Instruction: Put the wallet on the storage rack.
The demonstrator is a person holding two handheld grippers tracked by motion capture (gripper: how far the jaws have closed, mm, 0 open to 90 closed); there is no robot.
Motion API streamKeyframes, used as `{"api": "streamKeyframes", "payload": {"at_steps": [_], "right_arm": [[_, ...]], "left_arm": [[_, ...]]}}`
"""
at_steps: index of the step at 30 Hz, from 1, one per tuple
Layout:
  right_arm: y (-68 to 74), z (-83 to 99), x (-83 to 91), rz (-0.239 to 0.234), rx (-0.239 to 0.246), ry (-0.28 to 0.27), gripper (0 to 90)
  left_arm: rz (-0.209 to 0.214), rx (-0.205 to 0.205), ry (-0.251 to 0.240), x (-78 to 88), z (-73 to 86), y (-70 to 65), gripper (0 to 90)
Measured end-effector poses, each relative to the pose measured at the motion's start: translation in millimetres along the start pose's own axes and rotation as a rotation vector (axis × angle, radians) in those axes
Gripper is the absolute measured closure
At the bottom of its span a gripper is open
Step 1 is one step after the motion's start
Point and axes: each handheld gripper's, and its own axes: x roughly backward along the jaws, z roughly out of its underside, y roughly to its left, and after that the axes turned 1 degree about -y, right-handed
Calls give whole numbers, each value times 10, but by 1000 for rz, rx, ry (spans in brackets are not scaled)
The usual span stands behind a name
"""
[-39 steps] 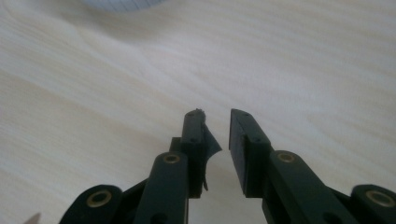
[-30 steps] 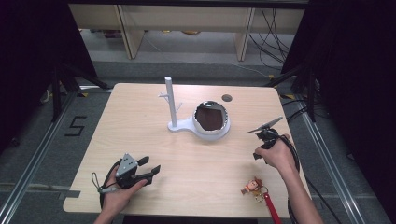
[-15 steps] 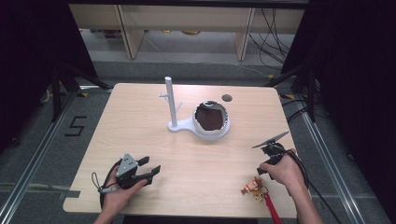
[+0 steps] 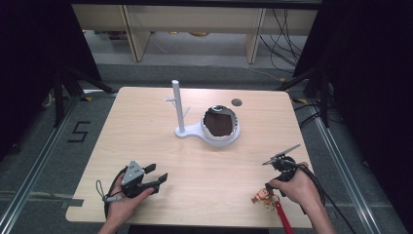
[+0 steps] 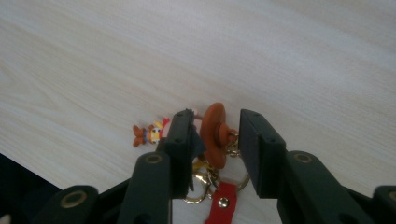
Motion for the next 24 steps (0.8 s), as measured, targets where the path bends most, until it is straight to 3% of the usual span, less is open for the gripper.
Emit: {"api": "streamKeyframes", "payload": {"at_steps": [3, 4, 6, 9, 10, 12, 18, 20, 21, 24], "right_arm": [[8, 6, -66, 12, 55, 16, 725], [21, 18, -104, 9, 56, -6, 731], [-14, 3, -105, 23, 110, 3, 738], [-2, 3, -107, 29, 102, 15, 740], [4, 1, -107, 31, 122, 12, 739], [24, 2, -111, 40, 104, 18, 741], [41, 12, -104, 54, 130, 48, 739], [48, 20, -111, 49, 112, 43, 735], [22, 16, -102, 53, 133, 36, 729], [11, 18, -110, 48, 135, 39, 735]], "left_arm": [[0, 3, -1, 1, 0, 1, 372], [0, 3, -1, 1, 0, 1, 372], [-1, 2, 1, 0, 0, 1, 373], [0, 1, -1, 0, 0, 1, 372], [0, 3, -2, 1, 1, 1, 372], [0, 1, -3, 1, 1, 1, 373], [1, 1, -4, 1, 1, 0, 372], [1, 1, -3, 1, 1, 0, 372], [1, 0, -2, 1, 1, 0, 372], [0, -1, -1, 0, 1, -1, 372]]}}
